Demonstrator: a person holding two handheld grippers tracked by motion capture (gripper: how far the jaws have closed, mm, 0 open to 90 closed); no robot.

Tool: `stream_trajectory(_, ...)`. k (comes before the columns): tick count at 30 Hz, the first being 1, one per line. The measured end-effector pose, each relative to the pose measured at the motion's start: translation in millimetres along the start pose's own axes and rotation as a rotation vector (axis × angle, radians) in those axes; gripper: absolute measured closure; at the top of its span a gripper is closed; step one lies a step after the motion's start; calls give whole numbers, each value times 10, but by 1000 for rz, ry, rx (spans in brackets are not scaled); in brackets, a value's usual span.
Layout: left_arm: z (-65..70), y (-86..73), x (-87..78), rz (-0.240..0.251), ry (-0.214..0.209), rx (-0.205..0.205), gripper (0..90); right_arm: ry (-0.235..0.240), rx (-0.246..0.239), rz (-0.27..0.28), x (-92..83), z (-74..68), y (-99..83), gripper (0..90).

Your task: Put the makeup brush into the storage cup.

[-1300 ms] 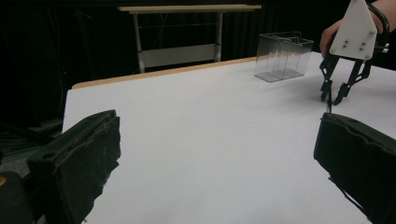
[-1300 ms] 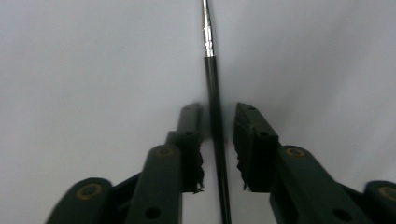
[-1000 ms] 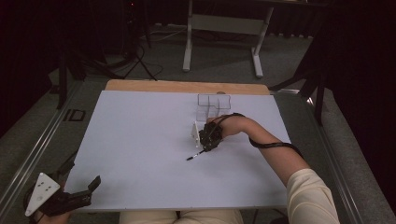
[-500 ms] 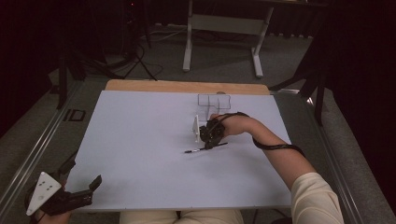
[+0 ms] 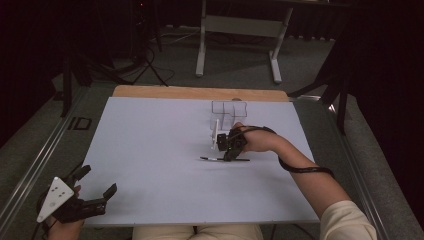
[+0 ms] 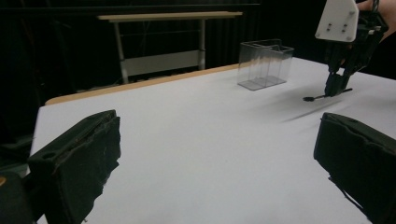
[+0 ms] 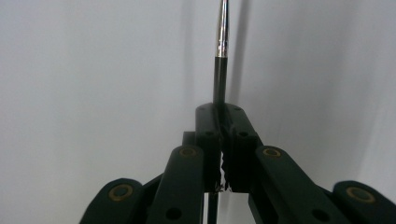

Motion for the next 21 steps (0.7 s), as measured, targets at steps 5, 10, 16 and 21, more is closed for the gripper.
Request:
stream_trajectory(5,35,29,107,7,-40,2,16,-13,60,0,-6,-49,-59,858)
stream_trajectory(10,86,50,227,9,-90,4,15,-44,153,54,-54,-105,-136,858)
stream_trajectory(16,131,71,325,14,-135,2,16,-79,233,142,-110,-155,-188,858)
stream_trajectory(21,160,77,389,11,-157,-8,16,-104,278,240,-174,-240,-214,859)
Point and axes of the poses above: each handheld gripper's, and its own axes: x roughly forward along the jaws, y roughly out of its top, z roughly to its right, the point moved 3 cm from there along x, roughly forward along the jaws, and after that the axes turned 6 degrees about y, right-handed, at the moved point
